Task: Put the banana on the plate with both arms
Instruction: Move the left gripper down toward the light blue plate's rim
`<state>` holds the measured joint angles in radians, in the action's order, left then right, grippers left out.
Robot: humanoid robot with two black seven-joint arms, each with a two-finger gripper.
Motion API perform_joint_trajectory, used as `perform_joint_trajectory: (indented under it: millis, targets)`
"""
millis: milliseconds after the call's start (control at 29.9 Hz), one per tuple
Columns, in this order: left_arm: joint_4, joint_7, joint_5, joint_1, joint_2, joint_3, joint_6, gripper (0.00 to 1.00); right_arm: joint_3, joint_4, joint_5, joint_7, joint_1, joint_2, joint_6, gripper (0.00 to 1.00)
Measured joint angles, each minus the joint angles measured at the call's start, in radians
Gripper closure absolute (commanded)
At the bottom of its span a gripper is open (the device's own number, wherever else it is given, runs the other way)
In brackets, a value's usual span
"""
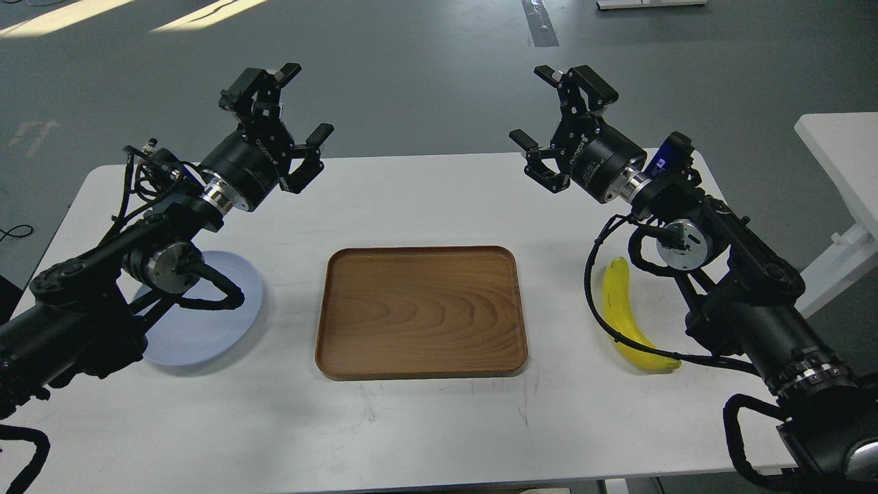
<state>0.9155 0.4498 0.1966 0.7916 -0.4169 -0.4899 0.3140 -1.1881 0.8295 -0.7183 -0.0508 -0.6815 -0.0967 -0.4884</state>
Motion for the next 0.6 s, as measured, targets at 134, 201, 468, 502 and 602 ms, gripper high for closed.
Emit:
perform_joint_trajectory:
  millis: [134,201,468,502,602]
  targets:
    - [0.005,0.003,0.007,-0.008,0.001,0.005,0.003,0.02,-0.002,-0.014,0.006,0.002,0.003,0.002,0.000,0.00]
    - [0.006,0.004,0.008,-0.010,0.000,0.006,0.012,0.02,-0.002,-0.015,0.006,0.002,0.004,0.003,0.000,0.00]
    - [0.005,-0.003,0.000,-0.017,-0.001,0.000,0.024,0.02,-0.002,-0.014,0.007,0.002,0.006,0.008,0.000,0.00]
    - [0.005,-0.003,-0.001,-0.020,-0.001,-0.001,0.024,0.02,-0.002,-0.014,0.007,0.002,0.006,0.013,0.000,0.00]
    - [0.005,-0.005,-0.002,-0.033,-0.002,-0.002,0.029,0.02,-0.001,-0.014,0.007,0.009,0.007,0.027,0.000,0.00]
